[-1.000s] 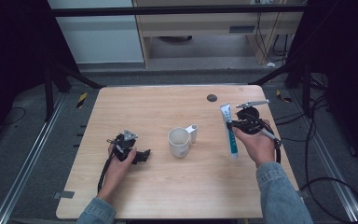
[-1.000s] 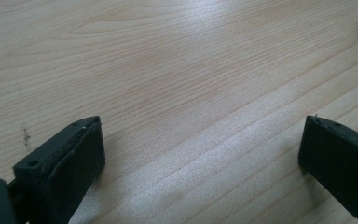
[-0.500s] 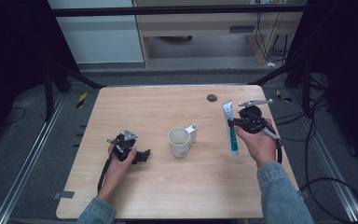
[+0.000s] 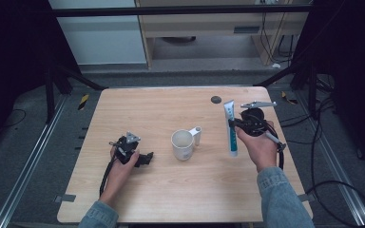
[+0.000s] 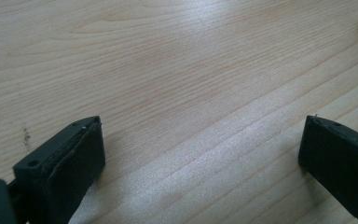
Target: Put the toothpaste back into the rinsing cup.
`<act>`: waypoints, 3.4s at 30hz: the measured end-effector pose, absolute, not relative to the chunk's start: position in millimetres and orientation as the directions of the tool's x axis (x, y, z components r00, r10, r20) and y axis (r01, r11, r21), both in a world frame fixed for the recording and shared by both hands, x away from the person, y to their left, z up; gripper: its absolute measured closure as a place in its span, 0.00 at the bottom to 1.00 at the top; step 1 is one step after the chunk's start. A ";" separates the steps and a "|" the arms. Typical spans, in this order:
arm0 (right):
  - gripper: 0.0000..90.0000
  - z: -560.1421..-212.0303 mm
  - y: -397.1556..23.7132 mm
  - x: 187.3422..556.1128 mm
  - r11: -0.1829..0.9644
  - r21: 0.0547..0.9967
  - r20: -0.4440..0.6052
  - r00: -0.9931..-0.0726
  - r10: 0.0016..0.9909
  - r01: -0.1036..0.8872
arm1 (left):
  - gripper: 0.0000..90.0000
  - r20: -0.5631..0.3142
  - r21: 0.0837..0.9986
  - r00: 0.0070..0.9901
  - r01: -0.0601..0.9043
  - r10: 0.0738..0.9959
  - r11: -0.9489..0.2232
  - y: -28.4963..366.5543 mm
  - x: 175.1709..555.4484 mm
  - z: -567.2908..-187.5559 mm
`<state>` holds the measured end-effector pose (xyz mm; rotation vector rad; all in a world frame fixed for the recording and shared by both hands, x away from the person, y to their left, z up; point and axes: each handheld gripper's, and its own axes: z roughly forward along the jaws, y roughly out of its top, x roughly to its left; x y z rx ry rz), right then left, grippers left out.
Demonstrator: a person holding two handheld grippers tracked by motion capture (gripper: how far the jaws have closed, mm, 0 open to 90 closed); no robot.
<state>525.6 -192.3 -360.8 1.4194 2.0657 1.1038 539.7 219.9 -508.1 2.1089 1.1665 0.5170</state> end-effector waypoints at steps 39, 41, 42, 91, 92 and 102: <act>0.89 -326.2 -152.4 511.1 0.063 0.895 0.126 -0.387 0.913 0.441 | 0.00 0.024 0.714 0.518 0.590 0.855 -0.377 219.7 539.1 -508.2; 0.89 -325.9 -150.8 511.4 0.059 0.897 0.129 -0.388 0.913 0.438 | 0.00 0.023 0.714 0.518 0.590 0.855 -0.377 219.7 539.1 -508.2; 0.89 -326.2 -148.2 511.8 0.055 0.900 0.130 -0.387 0.913 0.432 | 0.00 0.024 0.714 0.518 0.590 0.855 -0.377 219.7 539.1 -508.2; 0.88 -311.9 -98.7 503.0 -0.029 0.978 0.101 -0.346 0.933 0.209 | 0.00 0.022 0.716 0.517 0.590 0.856 -0.375 219.6 539.0 -508.3; 0.88 -312.0 -96.9 503.3 -0.031 0.978 0.103 -0.348 0.932 0.207 | 0.00 0.024 0.713 0.519 0.590 0.854 -0.379 219.9 539.0 -508.1; 0.88 -315.1 -82.5 501.7 -0.031 0.980 0.103 -0.368 0.924 0.195 | 0.00 0.024 0.714 0.521 0.588 0.853 -0.380 220.0 539.3 -508.1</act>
